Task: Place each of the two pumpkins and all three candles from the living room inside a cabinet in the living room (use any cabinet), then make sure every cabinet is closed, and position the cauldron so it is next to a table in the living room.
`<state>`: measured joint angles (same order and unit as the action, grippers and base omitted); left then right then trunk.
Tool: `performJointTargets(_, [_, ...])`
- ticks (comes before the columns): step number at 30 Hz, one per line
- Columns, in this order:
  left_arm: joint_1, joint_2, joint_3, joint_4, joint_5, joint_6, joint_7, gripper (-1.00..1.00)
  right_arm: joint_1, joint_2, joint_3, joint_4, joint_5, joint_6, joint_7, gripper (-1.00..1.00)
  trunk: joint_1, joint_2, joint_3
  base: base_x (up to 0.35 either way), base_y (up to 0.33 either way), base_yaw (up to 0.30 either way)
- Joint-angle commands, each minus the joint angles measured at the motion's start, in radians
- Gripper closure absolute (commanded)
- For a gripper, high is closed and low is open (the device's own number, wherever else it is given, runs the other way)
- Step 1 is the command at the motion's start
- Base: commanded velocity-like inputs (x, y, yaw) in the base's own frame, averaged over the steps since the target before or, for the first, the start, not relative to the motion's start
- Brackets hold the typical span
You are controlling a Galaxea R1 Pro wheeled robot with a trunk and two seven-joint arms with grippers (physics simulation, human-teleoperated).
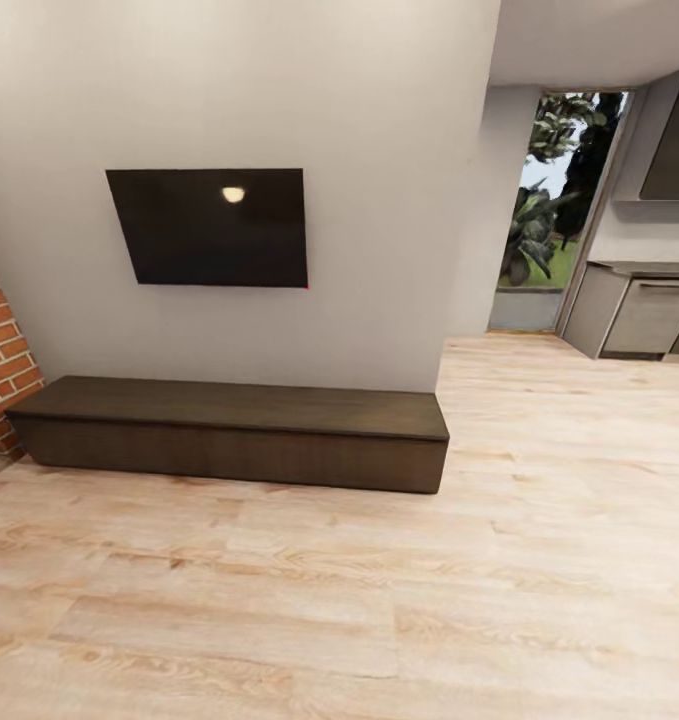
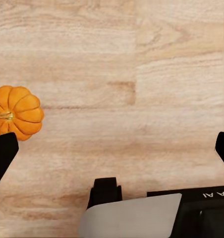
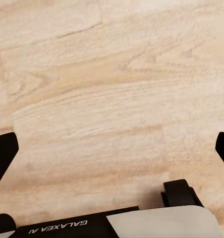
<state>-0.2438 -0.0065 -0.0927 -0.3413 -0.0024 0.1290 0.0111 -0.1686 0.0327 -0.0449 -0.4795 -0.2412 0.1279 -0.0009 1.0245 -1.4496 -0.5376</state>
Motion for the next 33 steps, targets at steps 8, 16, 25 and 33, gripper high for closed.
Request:
performJointTargets(8, [0.0, 0.001, -0.004, -0.001, 0.0, 0.006, 0.001, -1.0, 0.0, 0.001, -0.004, -0.002, -0.006, 0.006, -0.001, -1.0, 0.0, 0.0, -0.001, 0.301, -0.115, 0.0])
performJointTargets(16, [0.0, 0.001, -0.004, -0.003, 0.0, 0.006, 0.001, -1.0, 0.0, 0.0, -0.006, -0.002, -0.008, 0.019, -0.001, -1.0, 0.0, 0.0, -0.001, 0.325, -0.015, 0.0])
performJointTargets(25, [0.0, 0.0, -0.004, -0.002, 0.0, 0.006, 0.001, -1.0, 0.0, -0.001, -0.006, -0.002, -0.007, 0.021, 0.002, -1.0, 0.0, 0.0, -0.001, 0.326, -0.056, 0.0])
performJointTargets(33, [0.0, 0.0, -0.004, -0.001, 0.0, 0.005, 0.001, -1.0, 0.0, -0.001, -0.006, -0.002, -0.007, 0.021, 0.002, -1.0, 0.0, 0.0, -0.001, 0.326, -0.004, 0.0])
